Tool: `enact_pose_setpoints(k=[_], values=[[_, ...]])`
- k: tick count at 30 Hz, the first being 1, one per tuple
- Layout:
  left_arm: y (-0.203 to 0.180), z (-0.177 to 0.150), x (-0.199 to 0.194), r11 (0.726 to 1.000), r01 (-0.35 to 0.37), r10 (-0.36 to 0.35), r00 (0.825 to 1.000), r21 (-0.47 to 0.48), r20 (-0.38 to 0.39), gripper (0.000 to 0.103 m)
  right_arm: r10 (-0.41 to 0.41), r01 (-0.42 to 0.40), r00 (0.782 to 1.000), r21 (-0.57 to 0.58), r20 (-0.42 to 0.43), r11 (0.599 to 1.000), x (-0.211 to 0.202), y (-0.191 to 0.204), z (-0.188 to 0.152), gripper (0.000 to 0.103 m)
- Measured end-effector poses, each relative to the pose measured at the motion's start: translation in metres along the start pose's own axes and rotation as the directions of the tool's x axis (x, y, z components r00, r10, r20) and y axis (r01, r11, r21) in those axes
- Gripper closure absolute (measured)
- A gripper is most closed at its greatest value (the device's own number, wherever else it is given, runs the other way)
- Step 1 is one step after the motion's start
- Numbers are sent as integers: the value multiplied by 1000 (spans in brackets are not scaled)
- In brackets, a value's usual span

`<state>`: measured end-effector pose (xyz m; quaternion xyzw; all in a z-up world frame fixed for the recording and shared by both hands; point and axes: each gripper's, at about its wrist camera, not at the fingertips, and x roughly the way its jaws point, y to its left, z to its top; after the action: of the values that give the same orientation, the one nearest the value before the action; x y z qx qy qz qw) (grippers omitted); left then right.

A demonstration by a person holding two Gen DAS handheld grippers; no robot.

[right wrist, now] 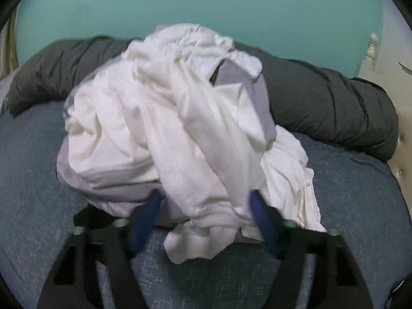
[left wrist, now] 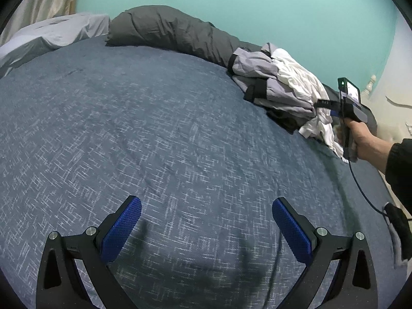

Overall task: Fold clothes
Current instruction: 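Grasp the white shirt with the right gripper and lift it from the pile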

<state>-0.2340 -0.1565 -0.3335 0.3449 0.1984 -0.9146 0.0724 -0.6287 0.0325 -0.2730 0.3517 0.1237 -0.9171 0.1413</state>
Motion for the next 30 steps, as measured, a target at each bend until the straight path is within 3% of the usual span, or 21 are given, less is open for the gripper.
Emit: enact_pose_setpoints(k=[1,2,4,6,12,21,30], values=[[1,0,0,1000,0,0,1000,-1,-1,0,4,-4,1000,0,-1,1000,-1,0,0,62],[2,0,1,1000,0,0,1000,-2,-1,0,8,-8,1000,1,-2,1000,-2,-1,-1,66],[3,1,2,1000,0,0,1000,-4,-2,0,16,-16,1000,1,-4,1000,-4,-2,-1,90],[4,0,2,1000,-4,4,1000,-4,2,0,16,-16,1000,-6,13,1000,-12,-2,-1,94],[0,1,-1,1000,2,-2,1000,6,9,0,41,-41,996,-13,73,999,-46,-8,-5,97],[4,1,-9,1000,11,-10,1000,-18,17,0,260,-257,958,-40,117,966,-137,0,-58,98],[1,6,-21,999,34,-33,999,-16,38,0,418,-419,908,-42,-30,907,-207,21,-165,98]])
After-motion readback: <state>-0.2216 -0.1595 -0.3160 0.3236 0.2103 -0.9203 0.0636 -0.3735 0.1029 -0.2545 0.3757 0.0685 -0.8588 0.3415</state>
